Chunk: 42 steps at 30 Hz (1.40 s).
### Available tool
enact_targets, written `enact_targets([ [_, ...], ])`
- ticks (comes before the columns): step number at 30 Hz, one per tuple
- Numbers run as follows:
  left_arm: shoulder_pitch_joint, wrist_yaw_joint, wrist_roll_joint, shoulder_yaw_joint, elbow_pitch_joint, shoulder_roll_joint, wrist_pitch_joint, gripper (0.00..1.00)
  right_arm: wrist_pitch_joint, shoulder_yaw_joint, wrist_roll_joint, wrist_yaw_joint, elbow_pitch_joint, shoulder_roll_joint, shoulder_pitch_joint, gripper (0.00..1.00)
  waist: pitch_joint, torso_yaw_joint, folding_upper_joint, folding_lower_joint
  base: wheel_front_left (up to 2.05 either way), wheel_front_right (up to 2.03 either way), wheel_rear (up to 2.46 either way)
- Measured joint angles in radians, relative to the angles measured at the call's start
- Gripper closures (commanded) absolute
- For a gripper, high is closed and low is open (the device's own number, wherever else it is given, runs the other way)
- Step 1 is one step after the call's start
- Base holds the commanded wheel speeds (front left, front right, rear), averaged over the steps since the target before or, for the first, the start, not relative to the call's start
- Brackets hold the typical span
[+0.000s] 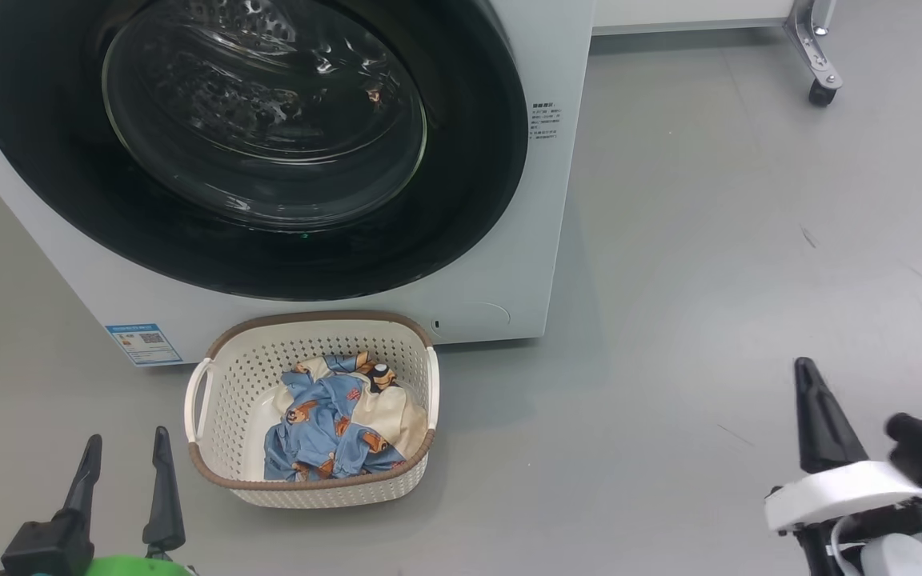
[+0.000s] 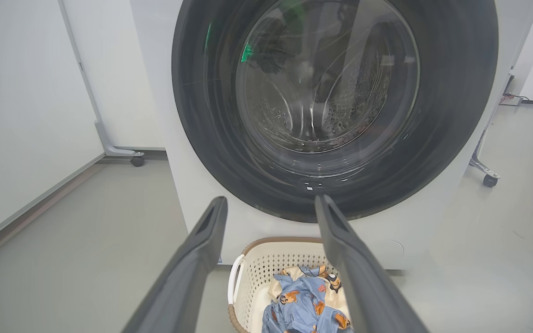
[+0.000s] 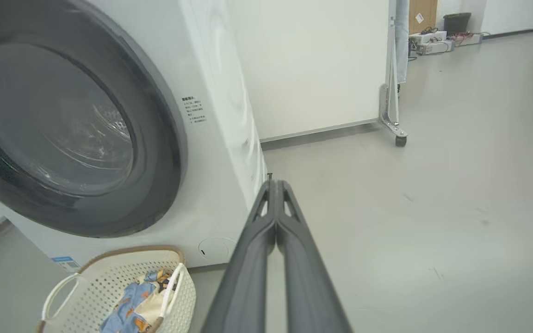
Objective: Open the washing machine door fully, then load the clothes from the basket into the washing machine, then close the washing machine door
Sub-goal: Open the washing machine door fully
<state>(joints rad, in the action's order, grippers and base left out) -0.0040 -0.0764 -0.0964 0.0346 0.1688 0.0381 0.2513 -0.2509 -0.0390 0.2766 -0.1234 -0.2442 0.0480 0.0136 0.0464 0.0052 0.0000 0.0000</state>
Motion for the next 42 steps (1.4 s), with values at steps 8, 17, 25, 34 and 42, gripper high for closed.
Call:
enact_targets([
  [8, 0.000, -0.009, -0.029, -0.011, 0.002, -0.001, 0.000, 0.00, 0.000, -0.163, 0.476, 0.000, -0.031, -0.037, 0.003, 1.00, 0.014, 0.009, 0.0000, 0.0000, 0.00, 0.00, 0.00],
  [17, -0.001, -0.010, -0.053, -0.011, -0.013, -0.002, 0.000, 0.00, 0.000, -0.185, 0.911, 0.000, -0.129, -0.016, 0.120, 1.00, 0.048, 0.035, 0.0000, 0.0000, 0.00, 0.00, 0.00],
  [25, -0.003, -0.011, -0.073, -0.005, -0.044, -0.002, 0.000, 0.00, 0.098, -0.302, 1.246, 0.000, -0.094, -0.014, 0.146, 1.00, 0.103, 0.057, 0.0000, 0.0000, 0.00, 0.00, 0.00],
  [34, -0.042, -0.016, -0.086, 0.012, -0.105, -0.003, 0.000, 0.00, 0.235, -0.389, 1.346, 0.000, -0.099, 0.113, 0.239, 1.00, 0.185, 0.091, 0.0000, 0.0000, 0.00, 0.00, 0.00],
  [42, -0.065, -0.016, -0.084, 0.029, -0.134, -0.004, 0.000, 0.00, 0.360, -0.374, 1.388, 0.000, -0.114, 0.195, 0.363, 1.00, 0.269, 0.116, 0.0000, 0.0000, 0.00, 0.00, 0.00],
])
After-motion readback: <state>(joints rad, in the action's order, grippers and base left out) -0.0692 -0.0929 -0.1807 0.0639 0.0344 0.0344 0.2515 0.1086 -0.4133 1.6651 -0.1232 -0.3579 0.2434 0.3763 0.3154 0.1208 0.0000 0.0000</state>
